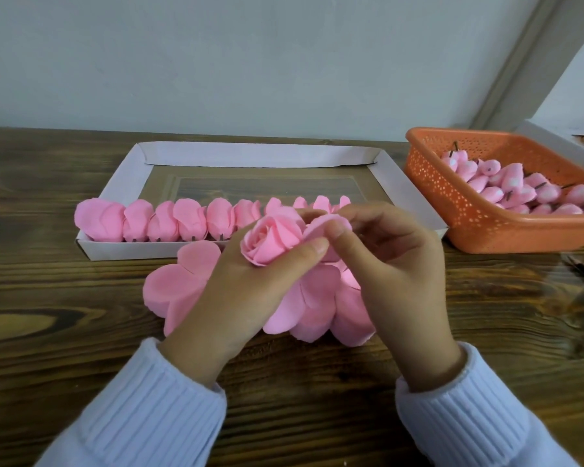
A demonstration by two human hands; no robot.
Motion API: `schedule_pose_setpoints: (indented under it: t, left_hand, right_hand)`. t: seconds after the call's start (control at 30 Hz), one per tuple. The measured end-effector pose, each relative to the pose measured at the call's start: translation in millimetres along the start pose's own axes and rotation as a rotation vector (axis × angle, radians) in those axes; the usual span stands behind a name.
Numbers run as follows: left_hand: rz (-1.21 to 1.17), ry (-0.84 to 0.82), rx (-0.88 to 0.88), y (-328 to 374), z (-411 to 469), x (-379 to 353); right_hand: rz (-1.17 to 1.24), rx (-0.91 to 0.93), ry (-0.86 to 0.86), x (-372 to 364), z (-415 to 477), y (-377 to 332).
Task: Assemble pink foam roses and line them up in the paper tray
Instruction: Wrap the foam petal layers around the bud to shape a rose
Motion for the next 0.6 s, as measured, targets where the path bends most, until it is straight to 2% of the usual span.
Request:
schedule_pose_setpoints:
  t: [0.33, 0.6]
  left_hand:
    - [0.049, -0.015, 0.034, -0.3, -2.3, 2.0]
    - [0.172, -0.079, 0.047, -0.7, -2.0, -3.5]
  right_hand:
    - [-0.063, -0.063, 0.060, 2.9, 0.7, 2.6]
    - [-0.028, 0.017, -0.014, -1.8, -0.6, -2.3]
Point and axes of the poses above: each hand's wrist, its own z-axis towards the middle knuckle, its own x-axis out of the back of the hand, y = z × x, the point moved 4 cm from there along z, towards the middle knuckle, and after that the axes turned 6 degrees about -z, right-handed, at the moved point
